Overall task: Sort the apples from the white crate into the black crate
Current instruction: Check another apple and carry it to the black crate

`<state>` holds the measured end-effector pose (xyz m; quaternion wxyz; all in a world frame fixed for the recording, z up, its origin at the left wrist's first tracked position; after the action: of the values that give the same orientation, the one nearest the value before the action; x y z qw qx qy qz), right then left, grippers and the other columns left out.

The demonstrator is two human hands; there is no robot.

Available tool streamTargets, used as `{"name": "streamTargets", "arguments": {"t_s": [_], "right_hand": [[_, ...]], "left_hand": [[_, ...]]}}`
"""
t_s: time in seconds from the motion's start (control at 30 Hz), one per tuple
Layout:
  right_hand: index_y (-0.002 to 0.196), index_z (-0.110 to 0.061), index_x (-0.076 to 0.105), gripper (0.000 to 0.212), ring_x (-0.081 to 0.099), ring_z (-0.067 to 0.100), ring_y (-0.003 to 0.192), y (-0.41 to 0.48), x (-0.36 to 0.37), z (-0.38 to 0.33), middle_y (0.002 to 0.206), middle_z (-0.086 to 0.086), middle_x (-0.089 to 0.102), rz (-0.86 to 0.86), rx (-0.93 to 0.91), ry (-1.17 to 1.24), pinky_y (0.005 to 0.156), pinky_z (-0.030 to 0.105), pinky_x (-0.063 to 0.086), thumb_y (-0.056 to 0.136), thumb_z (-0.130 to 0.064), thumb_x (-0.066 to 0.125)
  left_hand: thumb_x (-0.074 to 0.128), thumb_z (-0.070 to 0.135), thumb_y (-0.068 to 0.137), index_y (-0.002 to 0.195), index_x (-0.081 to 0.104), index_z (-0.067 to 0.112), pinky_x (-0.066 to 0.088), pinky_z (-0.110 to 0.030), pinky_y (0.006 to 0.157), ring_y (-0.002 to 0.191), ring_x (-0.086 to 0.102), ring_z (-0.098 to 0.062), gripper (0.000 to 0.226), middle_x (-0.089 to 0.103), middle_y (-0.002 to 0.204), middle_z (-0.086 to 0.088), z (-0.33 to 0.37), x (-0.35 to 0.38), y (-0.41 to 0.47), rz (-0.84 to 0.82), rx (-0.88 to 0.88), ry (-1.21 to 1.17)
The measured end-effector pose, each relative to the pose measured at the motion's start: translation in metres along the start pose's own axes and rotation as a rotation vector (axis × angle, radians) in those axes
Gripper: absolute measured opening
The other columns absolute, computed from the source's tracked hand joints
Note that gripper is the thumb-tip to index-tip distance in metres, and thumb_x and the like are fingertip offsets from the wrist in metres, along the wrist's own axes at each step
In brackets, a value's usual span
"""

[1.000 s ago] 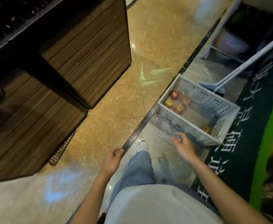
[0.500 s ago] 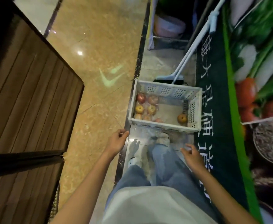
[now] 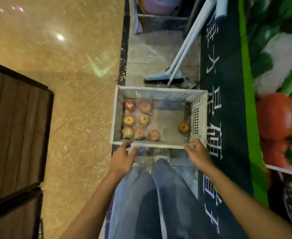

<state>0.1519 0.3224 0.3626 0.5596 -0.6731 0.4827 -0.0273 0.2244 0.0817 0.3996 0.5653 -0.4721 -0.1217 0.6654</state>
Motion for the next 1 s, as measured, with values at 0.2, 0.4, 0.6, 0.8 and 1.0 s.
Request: {"name": "streamTargets", "arguments": {"t_s": [0.2,0.4,0.6,0.8,1.0], "right_hand": [[0.132,-0.01,0.045,0.048,0.054,0.033,0.115,0.14,0.031,0.025,0.128,0.017,0.056,0.004,0.049,-0.05,0.097,0.042,0.045,0.089,-0.027,0.059],[0.129,-0.017,0.048,0.061,0.057,0.035,0.104,0.292,0.079,0.074,0.121,0.013,0.057,0.009,0.085,-0.13,0.09,0.043,0.049,0.074,-0.038,0.064],[0.137,-0.023,0.036,0.073,0.035,0.038,0.128,0.4,0.121,0.118,0.141,0.017,0.033,0.103,0.132,-0.318,0.101,0.046,0.039,0.075,-0.032,0.073],[0.14,-0.021,0.031,0.083,0.03,0.041,0.131,0.45,0.144,0.153,0.148,0.02,0.022,0.136,0.111,-0.421,0.102,0.049,0.035,0.071,-0.026,0.077],[0.139,-0.021,0.037,0.084,0.036,0.04,0.129,0.458,0.143,0.154,0.15,0.018,0.025,0.195,0.068,-0.333,0.102,0.046,0.039,0.067,-0.024,0.08]], "left_hand": [[0.053,0.035,0.093,0.137,0.043,0.013,0.039,-0.033,0.091,0.118,0.051,-0.029,0.049,0.053,0.132,-0.01,0.013,0.065,0.132,0.028,0.261,0.28],[0.05,0.035,0.093,0.143,0.033,0.009,0.023,-0.038,0.113,0.14,0.026,-0.03,0.059,0.031,0.151,-0.014,0.025,0.127,0.295,0.113,0.595,0.535],[0.04,0.046,0.095,0.151,0.009,0.009,-0.002,-0.047,0.117,0.147,0.0,-0.031,0.074,0.006,0.159,-0.01,0.021,0.164,0.41,0.266,0.746,0.85],[0.04,0.048,0.092,0.145,0.032,0.005,0.008,-0.048,0.116,0.139,0.03,-0.031,0.068,0.04,0.147,-0.013,0.0,0.176,0.446,0.568,0.912,0.832],[0.048,0.045,0.09,0.143,0.037,0.004,0.006,-0.047,0.115,0.139,0.031,-0.033,0.067,0.041,0.147,-0.01,-0.006,0.188,0.444,0.643,0.941,0.712]]}}
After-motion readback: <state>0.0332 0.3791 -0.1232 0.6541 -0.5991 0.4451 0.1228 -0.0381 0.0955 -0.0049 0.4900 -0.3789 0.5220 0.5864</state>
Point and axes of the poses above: each hand's wrist, its own y-axis towards the middle knuckle, its own x-axis out of the palm, z = x × y, the point moved 2 cm from there along y, towards the middle knuckle
